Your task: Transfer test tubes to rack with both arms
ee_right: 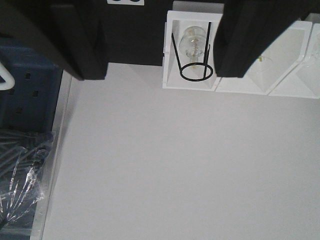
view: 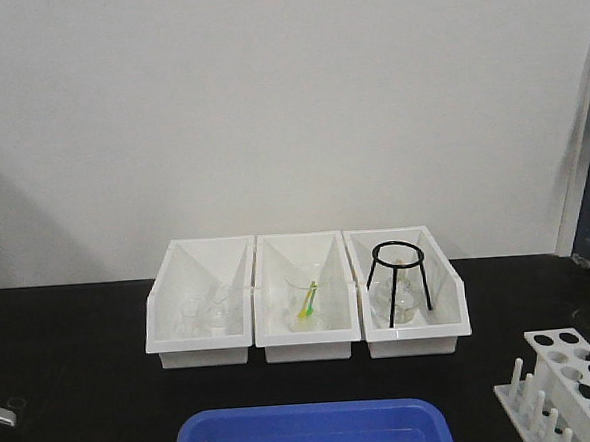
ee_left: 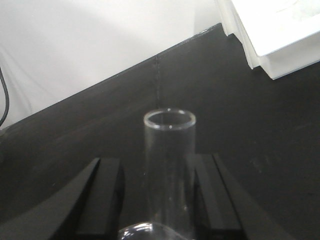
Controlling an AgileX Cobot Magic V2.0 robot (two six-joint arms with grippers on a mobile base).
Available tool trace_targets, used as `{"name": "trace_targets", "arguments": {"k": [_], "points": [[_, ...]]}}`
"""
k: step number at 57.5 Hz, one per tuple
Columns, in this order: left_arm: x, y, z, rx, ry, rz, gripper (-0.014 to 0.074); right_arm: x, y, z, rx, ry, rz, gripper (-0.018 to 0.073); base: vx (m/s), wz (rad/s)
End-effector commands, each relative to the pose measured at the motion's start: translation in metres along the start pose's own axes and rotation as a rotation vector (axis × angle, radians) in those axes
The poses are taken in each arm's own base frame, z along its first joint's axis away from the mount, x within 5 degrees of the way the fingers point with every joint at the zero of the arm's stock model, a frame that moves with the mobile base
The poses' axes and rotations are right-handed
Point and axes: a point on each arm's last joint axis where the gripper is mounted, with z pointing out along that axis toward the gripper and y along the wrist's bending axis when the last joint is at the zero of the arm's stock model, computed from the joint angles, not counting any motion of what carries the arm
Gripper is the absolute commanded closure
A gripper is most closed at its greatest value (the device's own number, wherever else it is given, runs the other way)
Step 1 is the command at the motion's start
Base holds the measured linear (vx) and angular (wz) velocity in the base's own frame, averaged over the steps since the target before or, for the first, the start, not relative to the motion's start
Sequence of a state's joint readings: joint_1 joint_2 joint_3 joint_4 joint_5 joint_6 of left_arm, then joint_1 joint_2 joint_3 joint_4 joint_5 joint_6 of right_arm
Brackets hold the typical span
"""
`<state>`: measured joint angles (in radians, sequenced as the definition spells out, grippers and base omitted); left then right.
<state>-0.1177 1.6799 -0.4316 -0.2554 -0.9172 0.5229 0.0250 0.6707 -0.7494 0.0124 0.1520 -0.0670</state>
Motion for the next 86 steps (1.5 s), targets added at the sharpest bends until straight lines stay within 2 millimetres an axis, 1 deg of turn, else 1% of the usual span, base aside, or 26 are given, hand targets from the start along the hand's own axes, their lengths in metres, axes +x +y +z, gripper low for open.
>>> {"name": "trace_targets", "arguments": {"k": [1, 6, 13, 20, 21, 34, 43, 54, 63, 76, 86], "points": [[-0.021, 0.01, 0.0, -0.069, -0.132, -0.022, 0.022, -0.018, -0.002, -0.002, 0.013, -0.111, -0.006, 0.0064, 0.0, 0.0], [-0.021, 0.01, 0.0, -0.069, -0.132, -0.022, 0.0292, -0.018, -0.002, -0.002, 0.013, -0.111, -0.006, 0.0064, 0.0, 0.0], [-0.021, 0.01, 0.0, -0.068, -0.13, -0.021, 0.0472, -0.018, -0.002, -0.002, 0.013, -0.111, -0.006, 0.0064, 0.0, 0.0], [-0.02, 0.01, 0.0, -0.065, -0.126, -0.023, 0.0615, -0.018, -0.002, -0.002, 0.013, -0.109, -0.007, 0.0064, 0.0, 0.0], [-0.021, 0.01, 0.0, -0.066, -0.127, -0.023, 0.062, -0.018, -0.002, -0.002, 0.013, -0.107, -0.008, 0.0064, 0.0, 0.0], [-0.026, 0.012, -0.004, -0.062, -0.131, -0.03, 0.0618, -0.016, -0.002, -0.002, 0.011, -0.079, -0.008, 0.0064, 0.0, 0.0], [-0.039, 0.019, -0.012, -0.083, -0.185, -0.042, 0.0617, -0.014, -0.002, -0.002, 0.011, -0.067, -0.008, 0.0064, 0.0, 0.0], [-0.059, 0.03, -0.029, -0.093, -0.242, -0.065, 0.0617, -0.014, -0.002, -0.002, 0.01, -0.062, -0.008, 0.0064, 0.0, 0.0], [-0.071, 0.034, -0.042, -0.044, -0.206, -0.083, 0.0617, -0.013, -0.002, -0.002, 0.01, -0.053, -0.008, 0.0064, 0.0, 0.0], [-0.102, 0.043, -0.059, 0.042, -0.164, -0.127, 0.0617, -0.009, -0.001, -0.002, 0.007, -0.009, -0.008, 0.0064, 0.0, 0.0], [-0.126, 0.053, -0.067, 0.037, -0.227, -0.156, 0.0617, -0.006, -0.001, -0.002, 0.004, 0.025, -0.008, 0.0064, 0.0, 0.0]]}}
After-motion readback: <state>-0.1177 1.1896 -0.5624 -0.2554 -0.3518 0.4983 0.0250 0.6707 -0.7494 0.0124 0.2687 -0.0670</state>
